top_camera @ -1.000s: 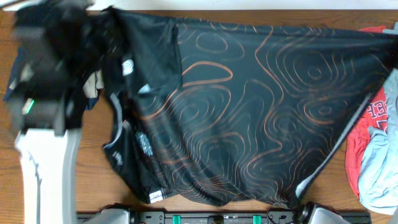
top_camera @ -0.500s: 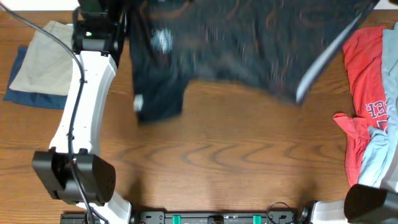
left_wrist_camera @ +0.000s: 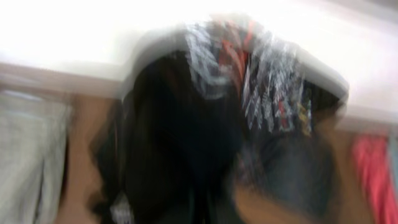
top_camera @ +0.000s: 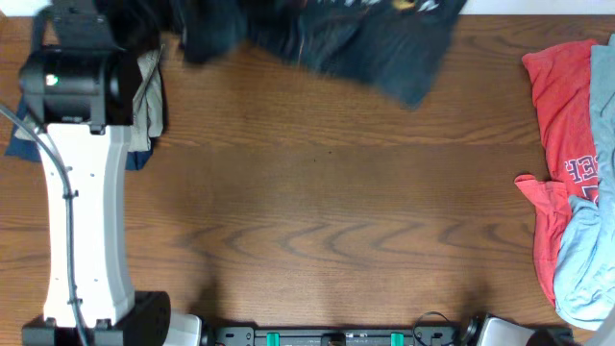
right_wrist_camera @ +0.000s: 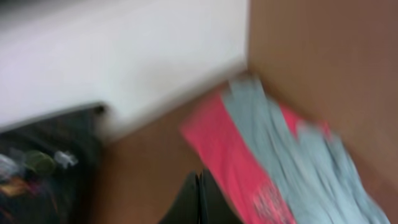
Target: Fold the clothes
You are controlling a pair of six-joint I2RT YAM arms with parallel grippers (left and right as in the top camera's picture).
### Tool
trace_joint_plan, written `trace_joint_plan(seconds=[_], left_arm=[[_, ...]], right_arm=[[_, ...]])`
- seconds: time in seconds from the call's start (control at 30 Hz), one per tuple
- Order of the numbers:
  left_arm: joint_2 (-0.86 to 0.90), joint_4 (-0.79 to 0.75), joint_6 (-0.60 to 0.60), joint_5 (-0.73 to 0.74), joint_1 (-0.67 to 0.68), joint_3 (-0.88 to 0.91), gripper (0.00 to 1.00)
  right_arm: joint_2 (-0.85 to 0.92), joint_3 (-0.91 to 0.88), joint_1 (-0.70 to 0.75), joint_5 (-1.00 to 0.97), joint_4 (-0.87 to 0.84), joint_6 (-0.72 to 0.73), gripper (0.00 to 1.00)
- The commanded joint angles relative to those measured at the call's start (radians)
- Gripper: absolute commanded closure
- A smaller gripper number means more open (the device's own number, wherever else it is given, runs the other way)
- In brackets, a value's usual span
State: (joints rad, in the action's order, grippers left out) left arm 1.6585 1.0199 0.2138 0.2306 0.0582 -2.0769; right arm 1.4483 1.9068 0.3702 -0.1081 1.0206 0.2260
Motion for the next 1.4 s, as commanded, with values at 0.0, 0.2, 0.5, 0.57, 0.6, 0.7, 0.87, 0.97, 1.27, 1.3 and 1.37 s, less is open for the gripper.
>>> trace_joint_plan(seconds=[0.0,0.2,0.5,0.57,0.6,0.7,0.87,0.97,1.27,1.3,1.37], left_arm=[[0.073,0.155,0.008,0.024,0.002,0.064,0.94],[0.138,0.268,-0.015,0.019,0.014,0.260,0.94],[0.154,0.140,-0.018,-0.143,0.014,0.505,0.94],[0.154,0.130,-0.018,-0.143,0.014,0.520,0.94],[0.154,0.128,-0.018,-0.143,0.014,0.524,0.94],[0.154,0.124,-0.018,-0.143,0.014,0.525,0.94],[0.154,0.122,-0.018,-0.143,0.014,0.525,0.94],[0.154,0.122,-0.018,-0.143,0.014,0.525,0.94],[0.154,0.120,-0.018,-0.143,0.014,0.525,0.94],[0.154,0.119,-0.018,-0.143,0.014,0.525,0.94],[0.154,0.119,-0.018,-0.142,0.014,0.525,0.94]], right_arm=[[0.077,-0.065,0.005,-0.092,0.084,-0.025,0.99],[0.137,-0.198,0.000,0.065,0.150,-0.041,0.99],[0.183,-0.534,-0.124,0.461,-0.012,-0.156,0.72],[0.196,-0.606,-0.173,0.476,-0.073,-0.156,0.64],[0.206,-0.643,-0.201,0.484,-0.111,-0.155,0.61],[0.239,-0.731,-0.289,0.494,-0.214,-0.153,0.57],[0.332,-0.809,-0.423,0.492,-0.369,-0.110,0.51],[0.410,-0.811,-0.488,0.491,-0.431,-0.050,0.51],[0.562,-0.811,-0.622,0.490,-0.631,0.101,0.50],[0.568,-0.811,-0.631,0.490,-0.650,0.115,0.50],[0.570,-0.811,-0.642,0.483,-0.674,0.122,0.51]])
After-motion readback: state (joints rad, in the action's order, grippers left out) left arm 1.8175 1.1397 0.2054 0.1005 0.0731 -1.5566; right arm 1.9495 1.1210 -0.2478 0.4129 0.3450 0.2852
